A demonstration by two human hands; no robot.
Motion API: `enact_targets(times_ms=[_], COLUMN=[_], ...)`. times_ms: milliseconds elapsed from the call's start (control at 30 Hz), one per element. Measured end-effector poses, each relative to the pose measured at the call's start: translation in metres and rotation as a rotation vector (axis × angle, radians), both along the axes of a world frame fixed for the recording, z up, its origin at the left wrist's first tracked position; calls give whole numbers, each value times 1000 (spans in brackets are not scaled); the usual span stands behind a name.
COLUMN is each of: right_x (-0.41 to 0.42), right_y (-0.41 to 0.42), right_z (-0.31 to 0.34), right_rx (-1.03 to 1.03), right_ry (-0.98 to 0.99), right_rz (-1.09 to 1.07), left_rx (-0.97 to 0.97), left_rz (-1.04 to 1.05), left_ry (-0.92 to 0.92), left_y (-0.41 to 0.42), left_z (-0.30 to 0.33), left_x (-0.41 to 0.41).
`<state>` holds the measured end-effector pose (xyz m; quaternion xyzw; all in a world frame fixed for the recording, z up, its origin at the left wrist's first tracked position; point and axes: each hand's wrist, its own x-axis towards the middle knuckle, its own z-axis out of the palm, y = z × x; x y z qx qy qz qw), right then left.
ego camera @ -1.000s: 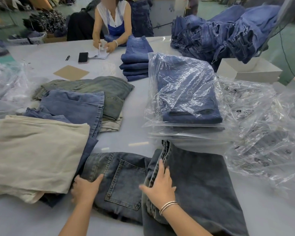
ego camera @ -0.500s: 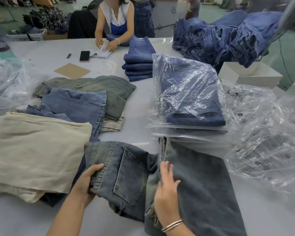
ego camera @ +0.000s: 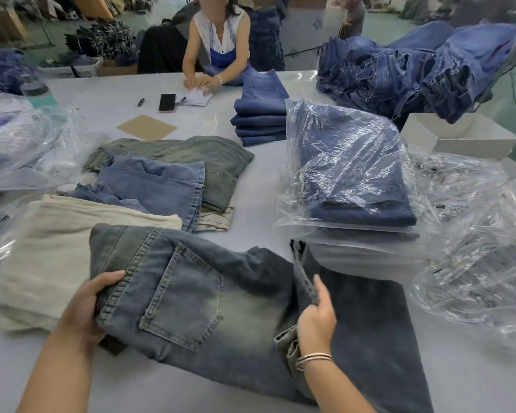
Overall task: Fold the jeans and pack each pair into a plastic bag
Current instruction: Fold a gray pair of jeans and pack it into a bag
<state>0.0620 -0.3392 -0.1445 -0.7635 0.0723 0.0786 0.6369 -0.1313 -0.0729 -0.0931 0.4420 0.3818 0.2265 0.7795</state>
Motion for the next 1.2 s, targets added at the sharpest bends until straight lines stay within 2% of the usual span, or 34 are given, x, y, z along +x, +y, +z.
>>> enact_targets(times_ms=[67, 133, 200, 267, 300, 333, 400, 467, 567, 633, 700, 733, 800, 833, 867, 933, 967, 1033, 1100, 1167, 1200], right_x=[8, 0, -19, -30, -31, -31, -30, -27, -12, 7, 24, 30, 40, 46, 53, 67, 74, 90, 105, 113, 113], right_y=[-7, -5, 4, 11, 13, 13, 10, 6, 10, 18, 25, 25, 18, 6, -8, -40, -56, -91, -129, -158, -164], right_z=[5, 3, -10, -33, -44, -52, -65, -72, -77, -72, -62, -56, -45, -42, -40, -44, -48, -60, -66, -60, -56], right_rx=[43, 11, -210, -550, -693, -767, -806, -952, -1135, -1085, -849, -633, -89, 118, 235, 298, 344, 411, 356, 221, 149], right_ry=[-74, -165, -198, -125, -107, -115, -175, -210, -188, -139, 23, 143, 419, 486, 504, 527, 564, 634, 678, 683, 667], right_rz=[28, 310, 797, 1286, 1414, 1443, 1274, 1112, 1177, 1266, 1283, 1217, 908, 760, 634, 470, 409, 282, 207, 213, 255], left_rx=[161, 238, 147, 73, 67, 77, 98, 120, 209, 247, 220, 198, 210, 231, 240, 196, 174, 283, 468, 509, 485], left_rz=[9, -92, -210, -221, -218, -217, -235, -283, -349, -334, -331, -366, -523, -617, -714, -841, -811, -570, -352, -312, -319], left_ry=[218, 435, 540, 564, 563, 563, 552, 510, 388, 250, 85, 9, -59, -41, -8, 2, -4, 121, 414, 675, 741], left_y=[17, 28, 27, 23, 21, 20, 17, 10, -11, -30, -51, -65, -100, -120, -139, -167, -173, -166, -150, -140, -138], left_z=[-6, -16, -20, -20, -19, -19, -13, -1, 26, 48, 66, 71, 72, 67, 57, 29, 12, -25, -64, -92, -102], left_x=[-11, -14, -11, -7, -5, -5, -4, -2, 13, 28, 49, 62, 92, 106, 119, 137, 142, 142, 133, 120, 115])
